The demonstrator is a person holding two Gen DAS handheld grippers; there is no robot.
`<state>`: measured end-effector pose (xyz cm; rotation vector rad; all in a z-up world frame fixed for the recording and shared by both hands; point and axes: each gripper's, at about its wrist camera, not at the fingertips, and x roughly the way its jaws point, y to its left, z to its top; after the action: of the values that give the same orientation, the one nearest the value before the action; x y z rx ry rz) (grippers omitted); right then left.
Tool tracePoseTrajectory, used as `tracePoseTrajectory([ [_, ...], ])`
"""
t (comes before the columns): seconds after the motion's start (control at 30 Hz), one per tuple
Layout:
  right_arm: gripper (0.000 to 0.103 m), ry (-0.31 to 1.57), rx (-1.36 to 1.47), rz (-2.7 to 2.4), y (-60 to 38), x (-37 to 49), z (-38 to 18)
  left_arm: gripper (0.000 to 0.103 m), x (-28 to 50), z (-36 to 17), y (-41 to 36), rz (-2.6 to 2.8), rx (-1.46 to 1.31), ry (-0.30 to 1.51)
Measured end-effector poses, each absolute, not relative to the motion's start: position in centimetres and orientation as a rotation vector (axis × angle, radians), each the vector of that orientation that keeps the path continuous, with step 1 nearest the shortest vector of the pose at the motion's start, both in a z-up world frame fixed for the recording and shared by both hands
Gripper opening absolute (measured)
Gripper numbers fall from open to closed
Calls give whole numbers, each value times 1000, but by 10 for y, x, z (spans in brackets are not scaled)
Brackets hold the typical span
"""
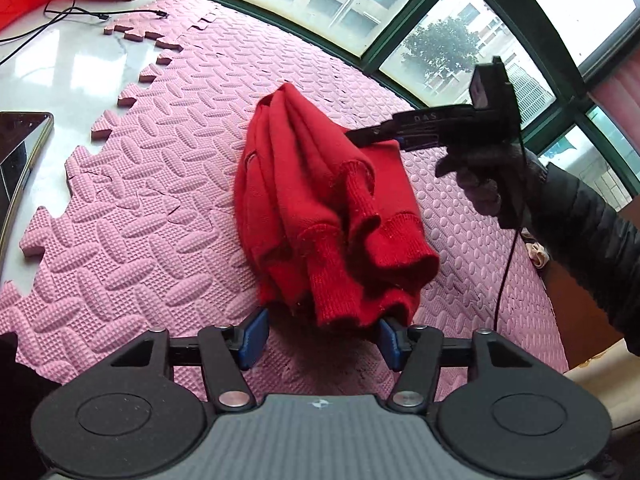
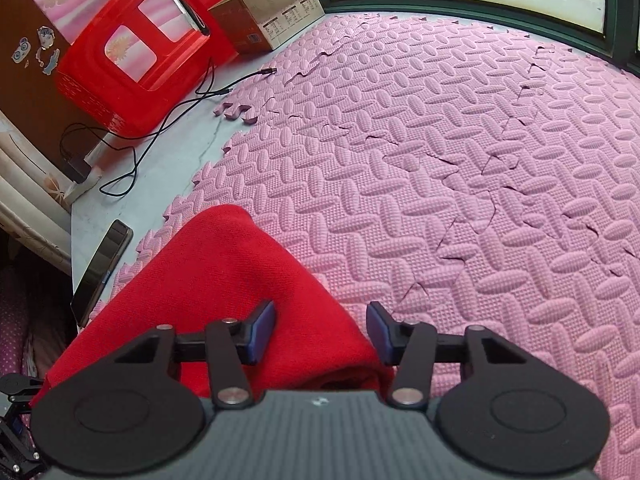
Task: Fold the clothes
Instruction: 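Fold the lifted part over the bundle with the right gripper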
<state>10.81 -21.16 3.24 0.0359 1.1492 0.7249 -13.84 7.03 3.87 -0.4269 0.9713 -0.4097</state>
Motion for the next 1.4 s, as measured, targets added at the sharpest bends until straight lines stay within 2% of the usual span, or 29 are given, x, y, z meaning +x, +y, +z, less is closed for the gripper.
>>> tracePoseTrajectory([
  [0.07, 45, 1152, 43, 703, -223, 101, 34, 47, -132, 40, 69, -418, -408, 959],
  [0.33, 33, 1149, 106, 573, -279, 53, 45, 45, -96, 39, 64, -446, -386, 957],
  [0.67, 32, 1124, 226, 337, -355, -34, 53, 46, -39, 36, 17, -576, -315, 989],
  [0.77, 33, 1064, 218, 310, -364, -53, 62, 51, -29, 36, 14, -567, -315, 1000],
  [0.9, 33, 945, 151, 325, -356, -68, 84, 53, -34, 52, 26, -518, -265, 963],
  [1.17, 33, 806, 40, 500, -293, -71, 103, 51, -53, 110, 31, -508, -242, 792],
  [1.37, 31, 772, 20, 566, -253, -72, 96, 38, -45, 121, -20, -686, -216, 790],
  [1.4, 30, 765, 17, 575, -248, -74, 96, 32, -42, 119, -28, -713, -217, 802],
])
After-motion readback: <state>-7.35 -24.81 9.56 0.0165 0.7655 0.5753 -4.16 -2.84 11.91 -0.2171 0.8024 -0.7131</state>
